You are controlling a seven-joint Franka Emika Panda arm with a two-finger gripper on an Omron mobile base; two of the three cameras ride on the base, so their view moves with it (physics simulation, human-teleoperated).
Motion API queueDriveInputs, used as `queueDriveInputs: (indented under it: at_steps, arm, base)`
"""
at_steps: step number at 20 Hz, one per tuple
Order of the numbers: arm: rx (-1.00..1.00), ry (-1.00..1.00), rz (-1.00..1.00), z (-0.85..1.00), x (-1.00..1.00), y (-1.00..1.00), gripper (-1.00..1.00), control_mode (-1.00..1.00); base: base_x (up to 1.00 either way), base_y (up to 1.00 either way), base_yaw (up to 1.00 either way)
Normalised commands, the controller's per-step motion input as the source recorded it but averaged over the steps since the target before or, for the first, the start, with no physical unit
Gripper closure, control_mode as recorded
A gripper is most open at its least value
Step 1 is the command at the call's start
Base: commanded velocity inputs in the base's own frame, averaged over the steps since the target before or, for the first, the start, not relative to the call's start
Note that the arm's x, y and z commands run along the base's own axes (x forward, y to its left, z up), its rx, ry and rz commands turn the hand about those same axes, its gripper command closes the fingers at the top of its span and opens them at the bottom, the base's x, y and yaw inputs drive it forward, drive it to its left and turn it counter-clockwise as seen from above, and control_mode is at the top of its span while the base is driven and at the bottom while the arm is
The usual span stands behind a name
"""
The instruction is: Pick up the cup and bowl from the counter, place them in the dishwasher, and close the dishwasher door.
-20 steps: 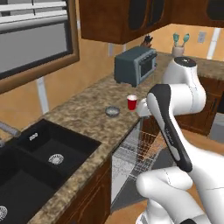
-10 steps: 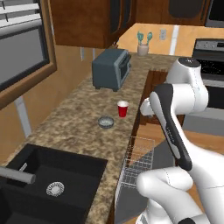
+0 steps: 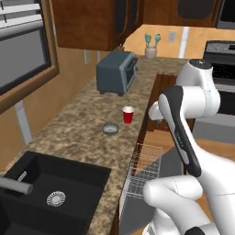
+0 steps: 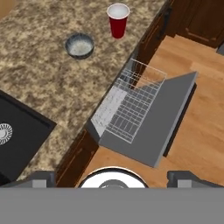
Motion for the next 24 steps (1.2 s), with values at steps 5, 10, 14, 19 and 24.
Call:
queueDriveInputs:
  at_steps: [5, 10, 14, 19, 24]
  arm:
    - [0.00, 0.00, 0.00, 0.00, 0.00, 0.00, -1.00, 1.00]
    - [0.00, 0.00, 0.00, 0.00, 0.00, 0.00, -1.00, 1.00]
    - [0.00, 0.00, 0.00, 0.00, 0.00, 0.00, -1.00, 1.00]
    - [0.09, 0.00, 0.00, -0.19, 0.20, 0.23, -1.00, -1.00]
    - [0.21, 0.00, 0.00, -0.44, 0.66, 0.52, -1.00, -1.00]
  base:
    - [0.48, -0.67, -0.05]
    - [0.16, 0.42, -0.31]
    - [0.00, 0.48, -0.31]
    - [0.12, 0.29, -0.05]
    - [0.00, 0.00, 0.00]
